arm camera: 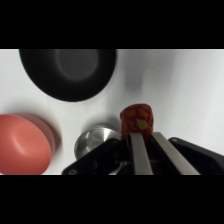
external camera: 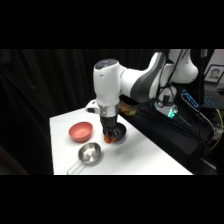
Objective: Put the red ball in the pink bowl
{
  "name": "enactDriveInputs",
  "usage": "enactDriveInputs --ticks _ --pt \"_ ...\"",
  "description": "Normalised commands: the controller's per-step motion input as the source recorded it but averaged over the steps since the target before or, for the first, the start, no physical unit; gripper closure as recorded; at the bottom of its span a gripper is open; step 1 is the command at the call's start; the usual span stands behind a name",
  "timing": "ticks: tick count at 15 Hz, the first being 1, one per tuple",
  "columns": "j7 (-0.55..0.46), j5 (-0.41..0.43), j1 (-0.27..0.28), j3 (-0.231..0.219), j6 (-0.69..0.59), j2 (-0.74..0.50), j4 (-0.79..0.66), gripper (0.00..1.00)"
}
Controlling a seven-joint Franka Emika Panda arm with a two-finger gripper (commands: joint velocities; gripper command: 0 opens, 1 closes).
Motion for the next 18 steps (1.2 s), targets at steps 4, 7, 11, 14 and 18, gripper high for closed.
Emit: enactDriveInputs --ticks 4,7,11,14,18 --pt "-0.28 0.121 -0.199 0.035 -0.11 -0.13 0.07 0.98" --pt "-0.28 0.13 -0.193 -0.017 -0.12 -0.04 0.16 0.98" --pt "-0.27 0.141 -0.167 -0.043 -0.14 0.04 0.26 0.98" --pt "-0.27 0.165 -0.14 -0.033 -0.14 0.12 0.33 0.98" --pt "-0.23 0.163 -0.123 -0.038 -0.14 0.25 0.42 0.98"
